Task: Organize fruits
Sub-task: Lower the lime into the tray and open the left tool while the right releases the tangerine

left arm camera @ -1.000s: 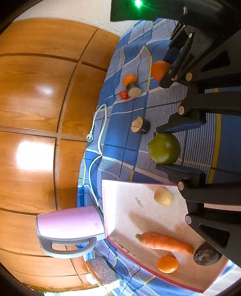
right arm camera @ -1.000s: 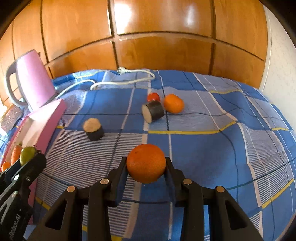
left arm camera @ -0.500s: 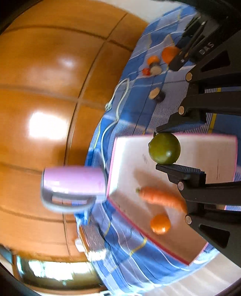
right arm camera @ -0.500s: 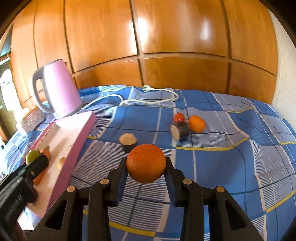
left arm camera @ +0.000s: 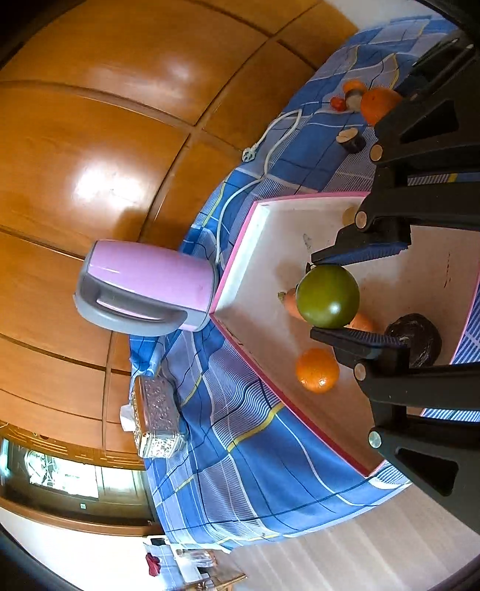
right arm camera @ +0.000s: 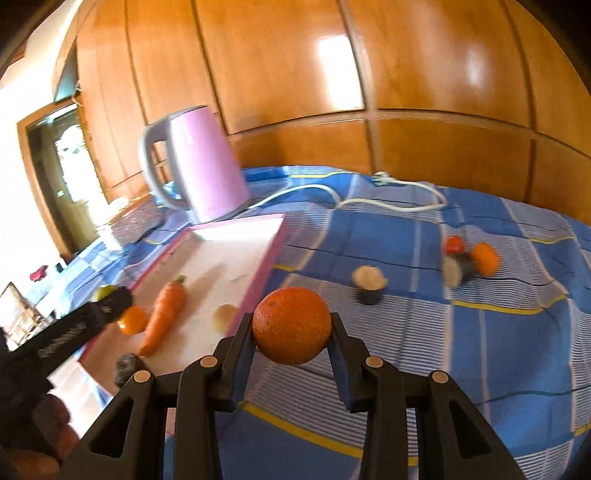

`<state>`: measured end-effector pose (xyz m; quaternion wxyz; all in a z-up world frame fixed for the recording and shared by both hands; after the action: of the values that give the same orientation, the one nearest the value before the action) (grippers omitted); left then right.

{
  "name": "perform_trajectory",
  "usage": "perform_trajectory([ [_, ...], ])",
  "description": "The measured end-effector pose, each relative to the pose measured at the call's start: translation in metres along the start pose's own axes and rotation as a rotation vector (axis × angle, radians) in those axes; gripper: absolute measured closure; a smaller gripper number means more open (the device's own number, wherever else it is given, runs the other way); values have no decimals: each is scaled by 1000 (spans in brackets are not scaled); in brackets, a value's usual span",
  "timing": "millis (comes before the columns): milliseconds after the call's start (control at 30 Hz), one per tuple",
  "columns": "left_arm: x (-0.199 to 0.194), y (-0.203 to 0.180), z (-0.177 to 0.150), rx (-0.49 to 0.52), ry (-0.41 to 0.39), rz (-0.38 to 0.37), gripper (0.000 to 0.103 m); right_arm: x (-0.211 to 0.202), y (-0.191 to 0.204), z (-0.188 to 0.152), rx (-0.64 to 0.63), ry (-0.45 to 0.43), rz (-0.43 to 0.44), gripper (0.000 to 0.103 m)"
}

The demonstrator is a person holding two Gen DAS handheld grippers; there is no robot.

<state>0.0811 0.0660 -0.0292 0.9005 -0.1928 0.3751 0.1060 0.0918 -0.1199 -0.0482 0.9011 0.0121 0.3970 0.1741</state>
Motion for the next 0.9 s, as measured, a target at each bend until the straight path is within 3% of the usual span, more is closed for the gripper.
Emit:
perform_trajectory([
  [400, 12, 9, 0, -40, 31, 36, 70, 12, 32, 17, -53, -9, 88, 65],
  [633, 18, 24, 1, -120, 58, 62, 69, 23, 49, 24, -102, 1, 114, 65],
  [700, 19, 28, 1, -139, 57, 70, 65, 27, 52, 25, -109, 7, 125, 65],
  [767, 19, 32, 1, -165, 53, 79, 55, 31, 53, 26, -112, 17, 140, 64],
  [900, 21, 42, 2, -224, 63, 82, 43, 41, 55, 26, -84, 66, 219, 63],
])
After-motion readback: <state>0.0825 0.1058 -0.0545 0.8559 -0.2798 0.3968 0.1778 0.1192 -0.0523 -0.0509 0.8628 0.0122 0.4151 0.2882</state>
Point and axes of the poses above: each gripper's, at about its wrist camera, not at the fingertips, and x roughly the way its jaws point, y to its left, z to its top, the point moved 6 cm from there along x, roughly the way its jaws point, and after that the axes turned 12 degrees about y, right-handed, at the moved point
